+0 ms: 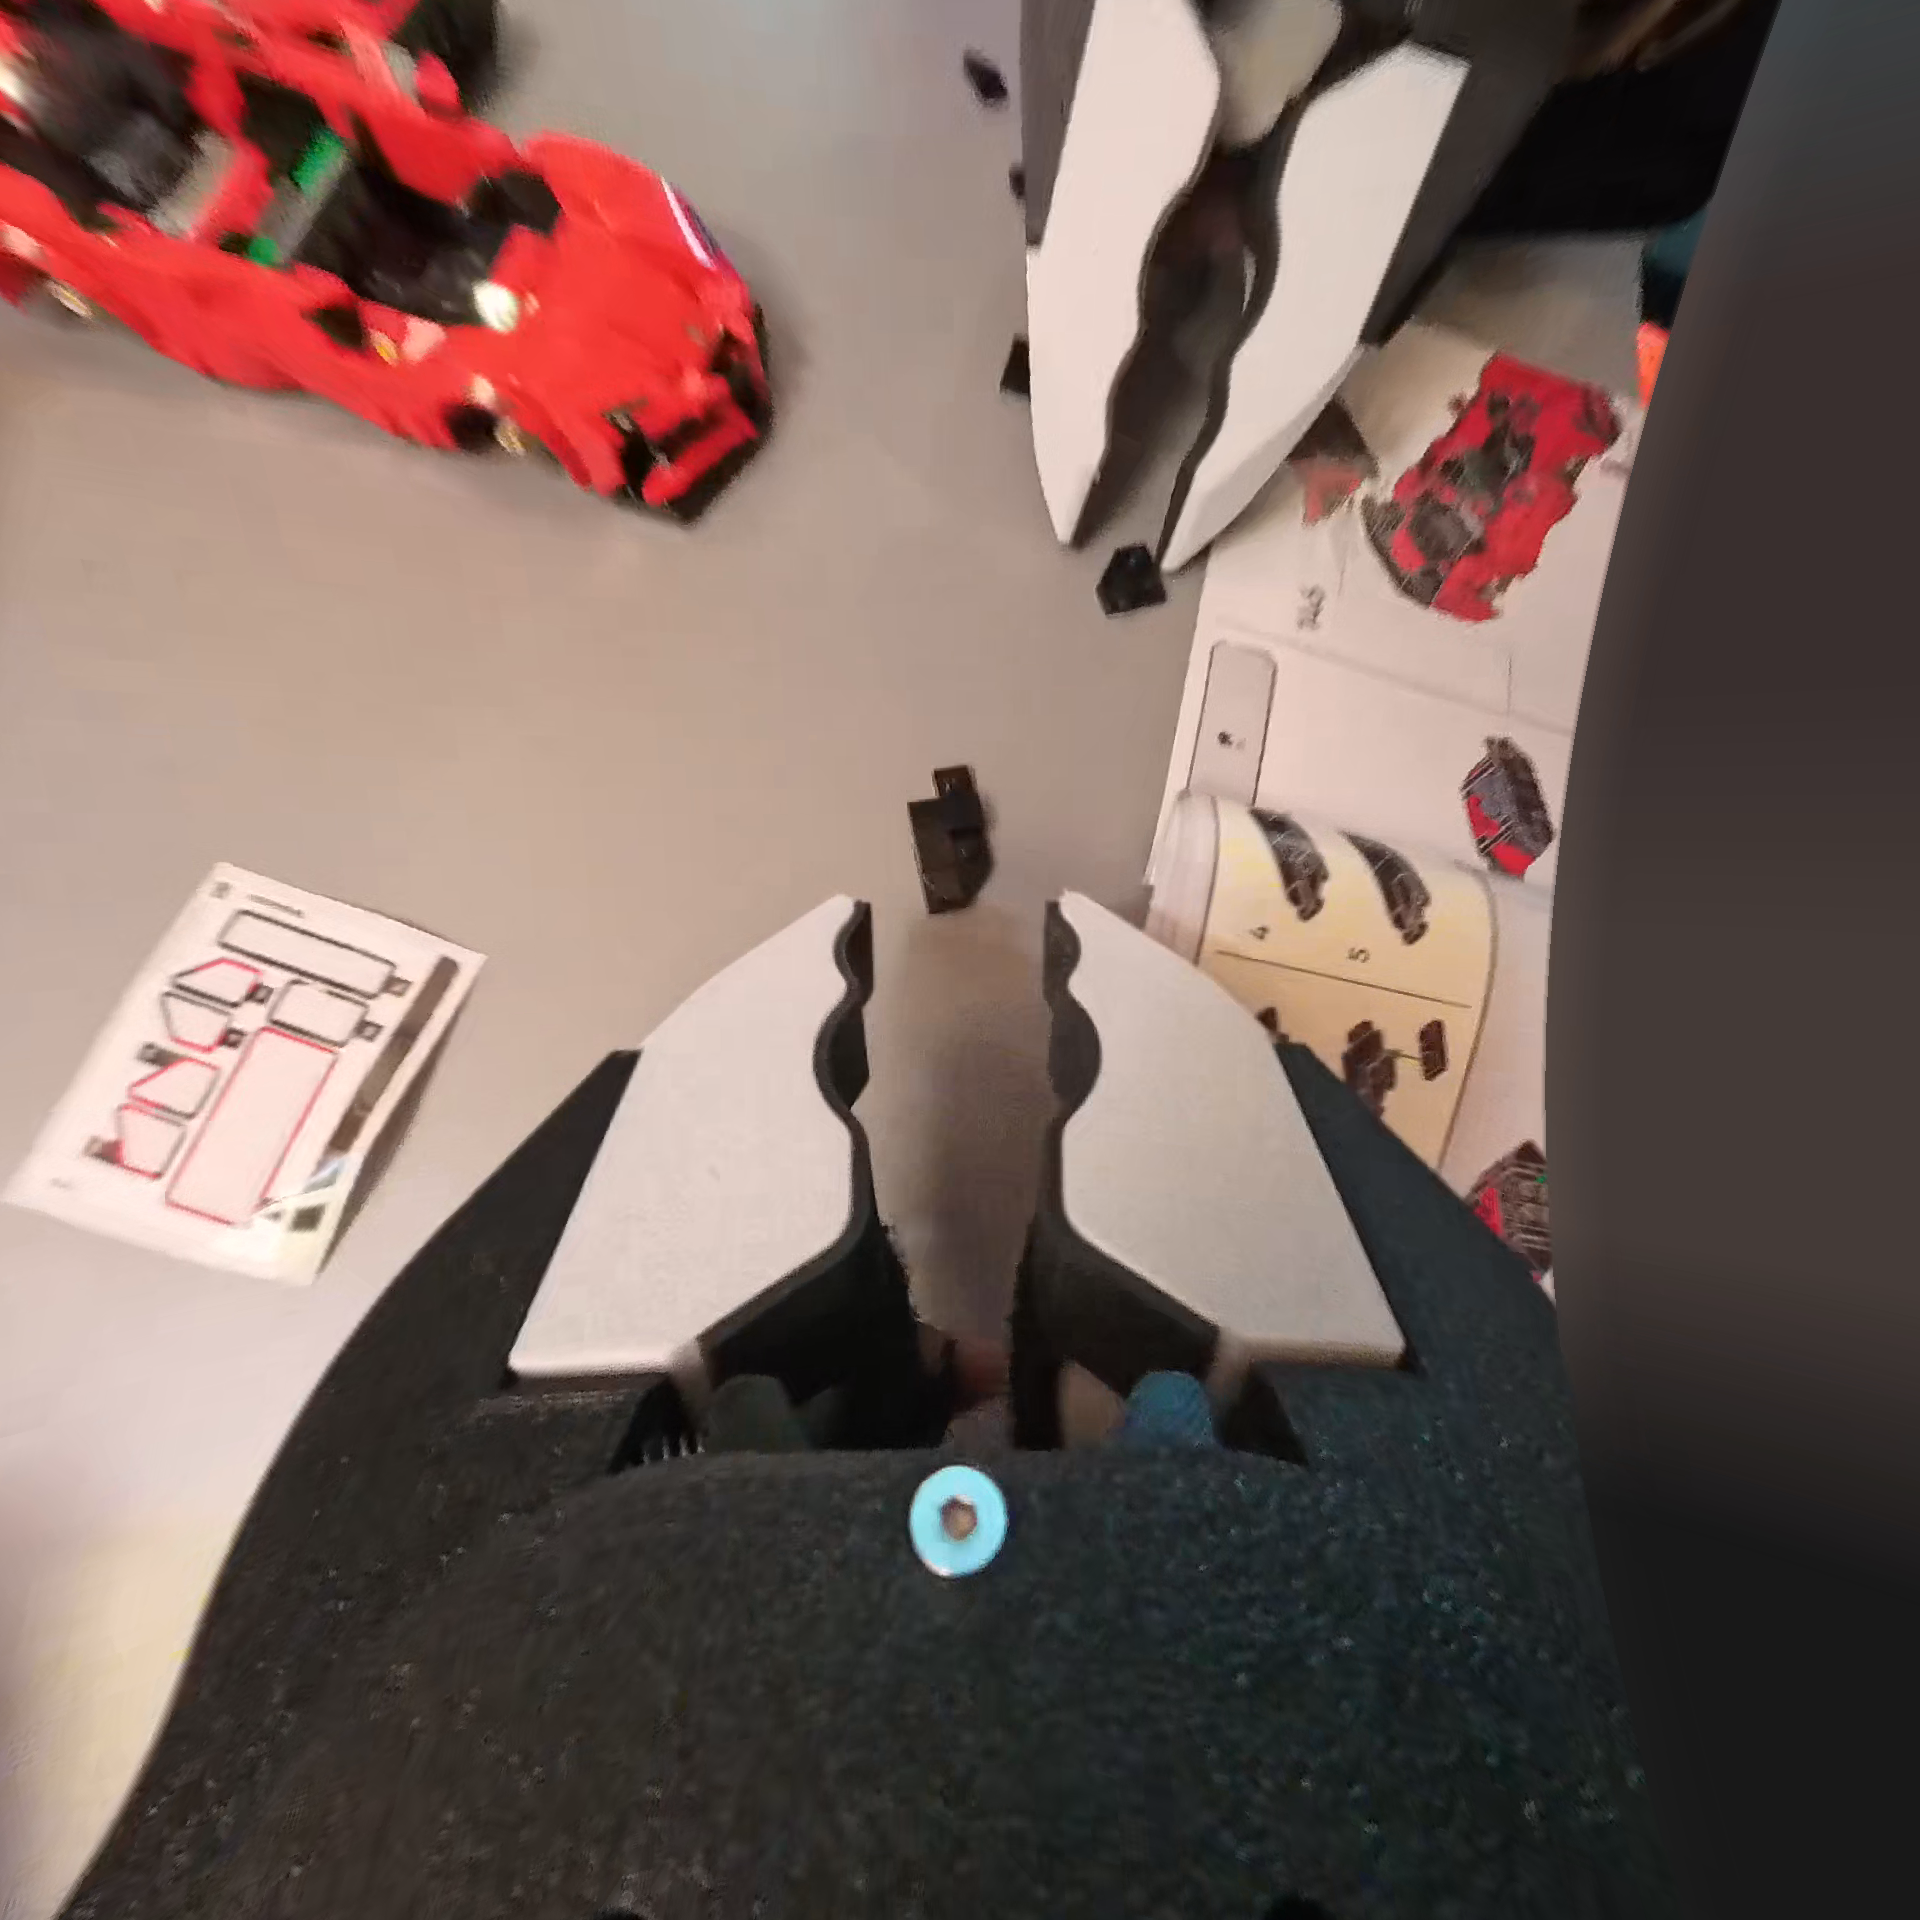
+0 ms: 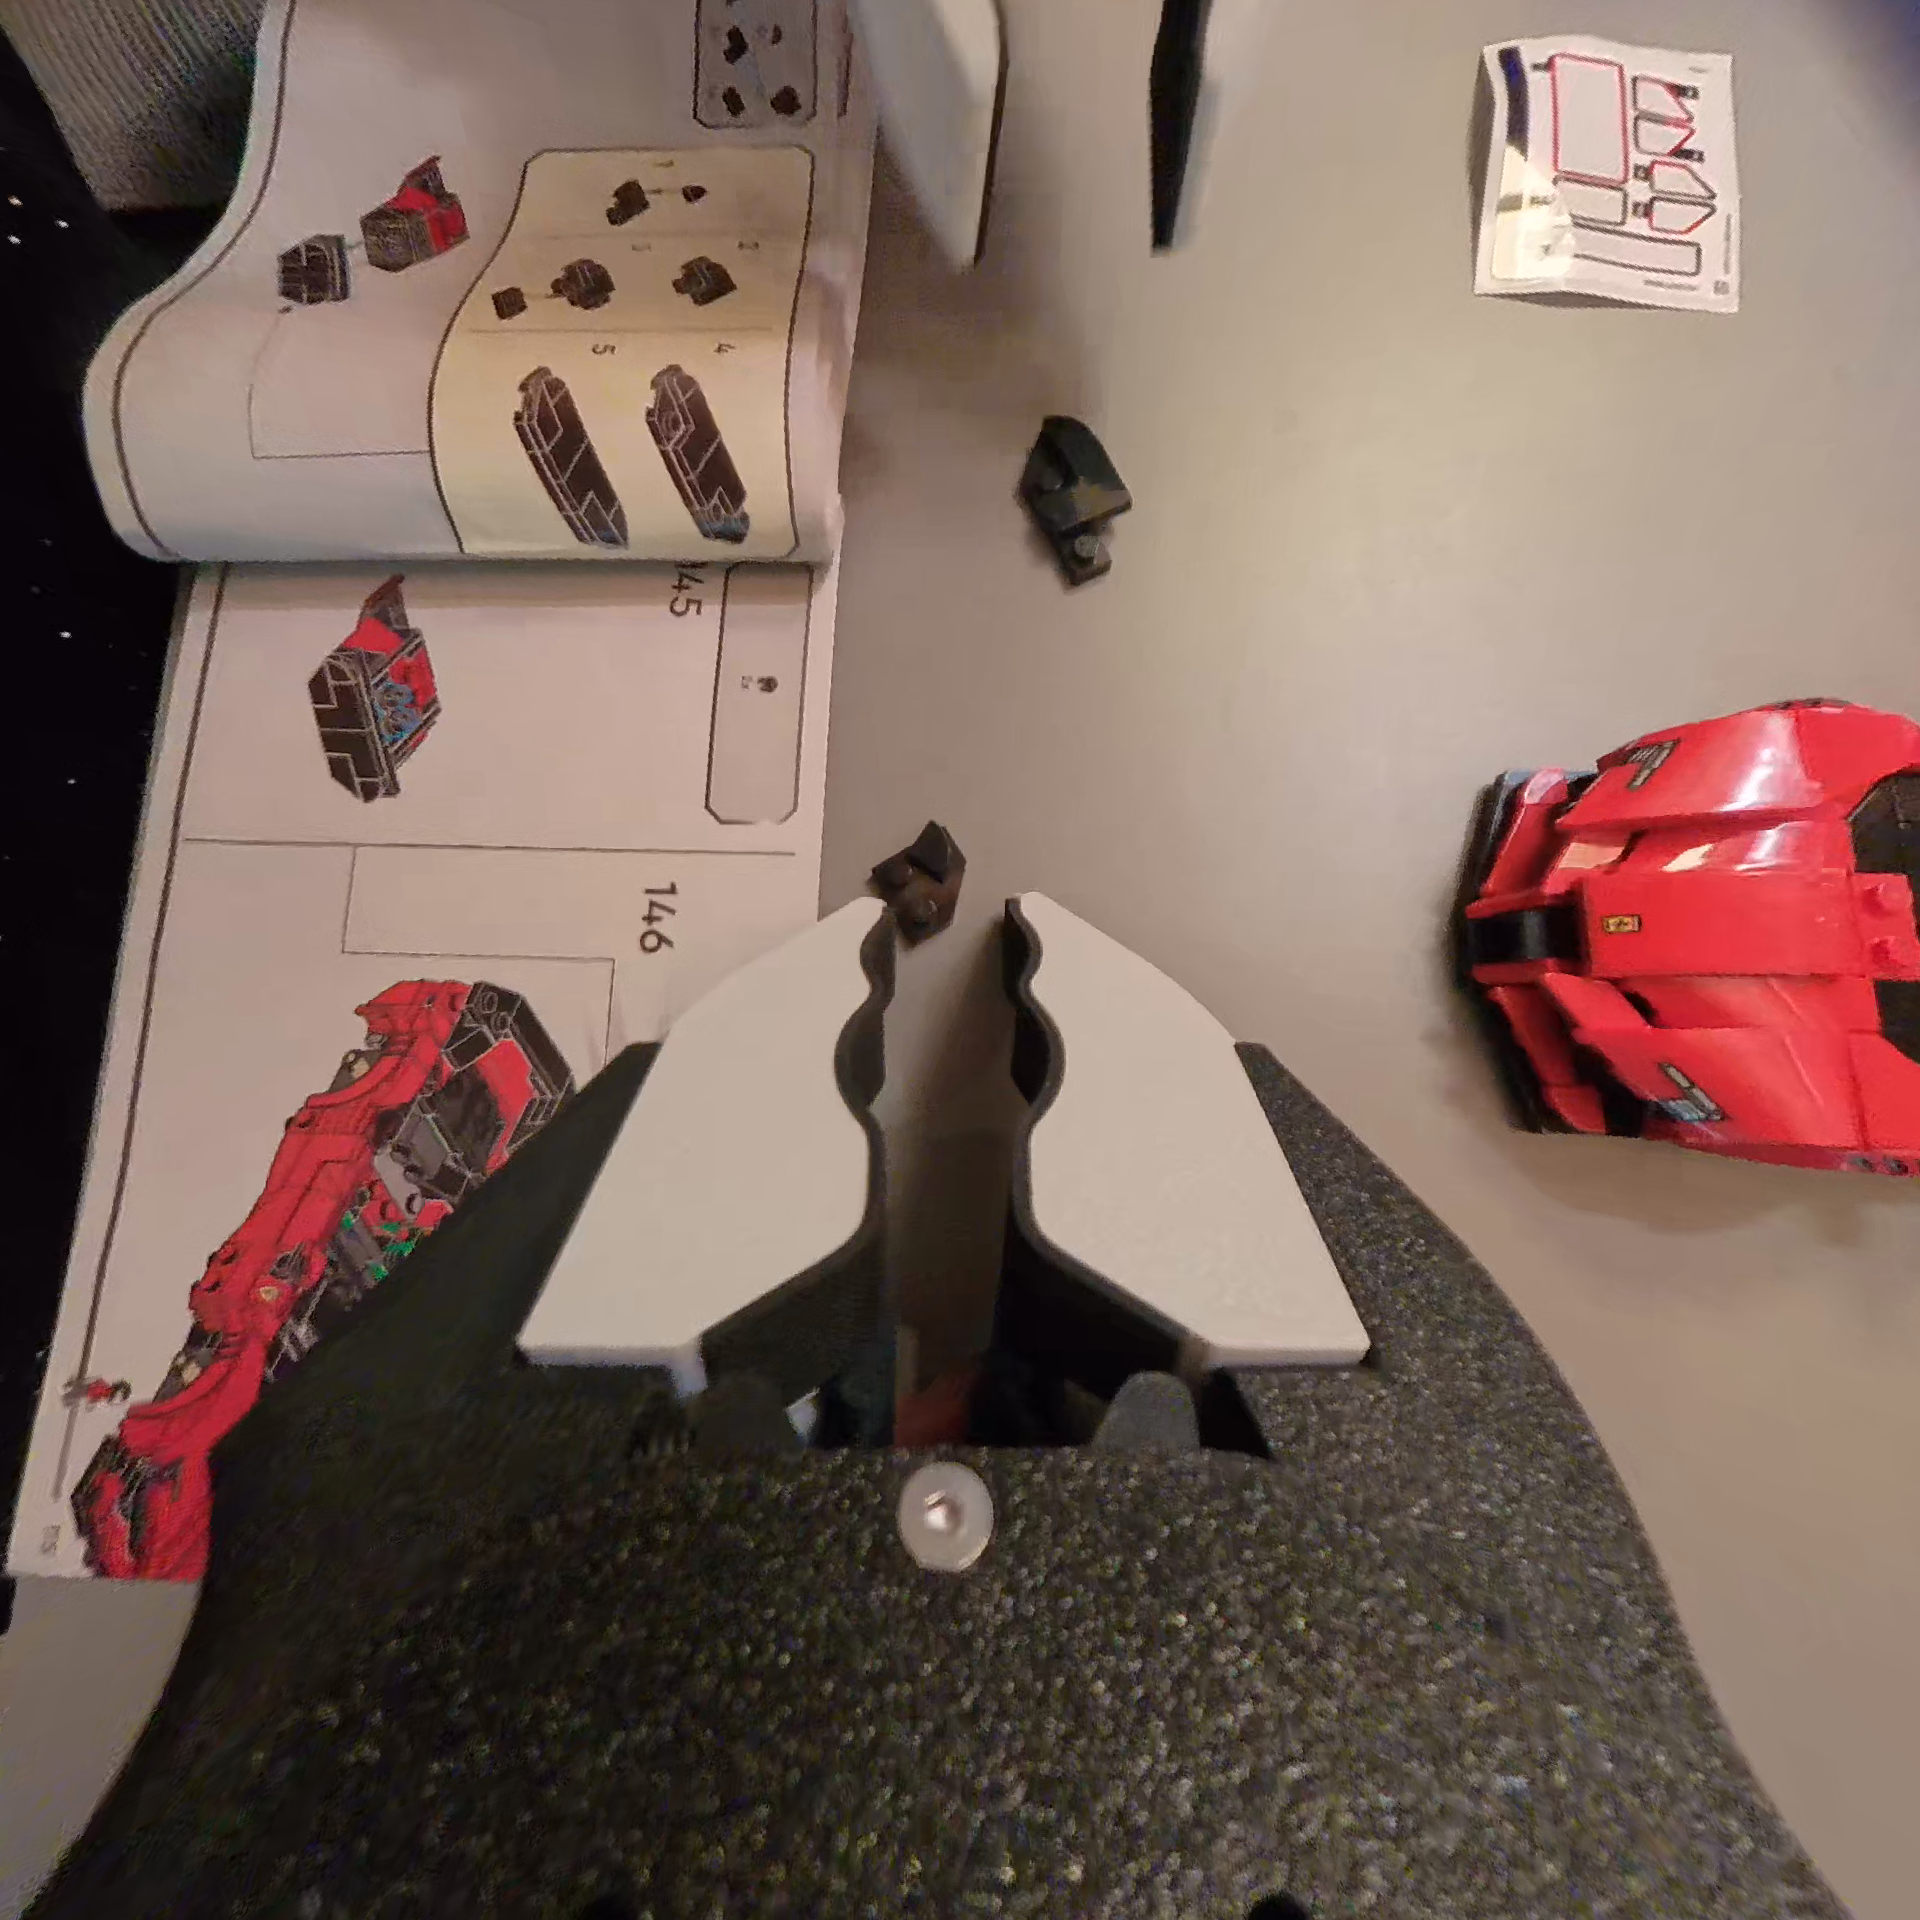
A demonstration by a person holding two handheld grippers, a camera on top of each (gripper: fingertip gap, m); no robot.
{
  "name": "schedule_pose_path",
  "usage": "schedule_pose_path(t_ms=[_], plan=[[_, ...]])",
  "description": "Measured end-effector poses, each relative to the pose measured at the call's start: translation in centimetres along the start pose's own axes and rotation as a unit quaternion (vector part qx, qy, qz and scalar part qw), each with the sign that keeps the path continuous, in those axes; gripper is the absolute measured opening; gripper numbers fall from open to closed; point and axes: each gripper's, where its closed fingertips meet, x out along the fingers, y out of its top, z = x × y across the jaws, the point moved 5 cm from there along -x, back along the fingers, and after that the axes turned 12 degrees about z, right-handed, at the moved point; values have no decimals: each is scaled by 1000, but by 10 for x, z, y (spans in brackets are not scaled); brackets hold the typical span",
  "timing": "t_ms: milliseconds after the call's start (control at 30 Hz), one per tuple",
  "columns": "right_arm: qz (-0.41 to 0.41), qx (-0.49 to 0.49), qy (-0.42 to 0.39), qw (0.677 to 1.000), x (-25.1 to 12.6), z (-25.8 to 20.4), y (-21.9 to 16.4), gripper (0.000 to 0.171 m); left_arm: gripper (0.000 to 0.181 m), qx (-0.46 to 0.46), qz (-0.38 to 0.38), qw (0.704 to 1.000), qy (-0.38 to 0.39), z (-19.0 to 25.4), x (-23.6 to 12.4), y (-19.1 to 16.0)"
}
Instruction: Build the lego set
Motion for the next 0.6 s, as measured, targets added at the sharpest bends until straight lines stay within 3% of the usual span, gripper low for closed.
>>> schedule_pose_path(t_ms=[200,600], plan=[[0,14,-32,999,9,3,6,15,35,13,-40,999,-24,0,28,-12],[16,19,-33,999,17,8,11,15,27,76,-20,992,-99,9,45,-6]])
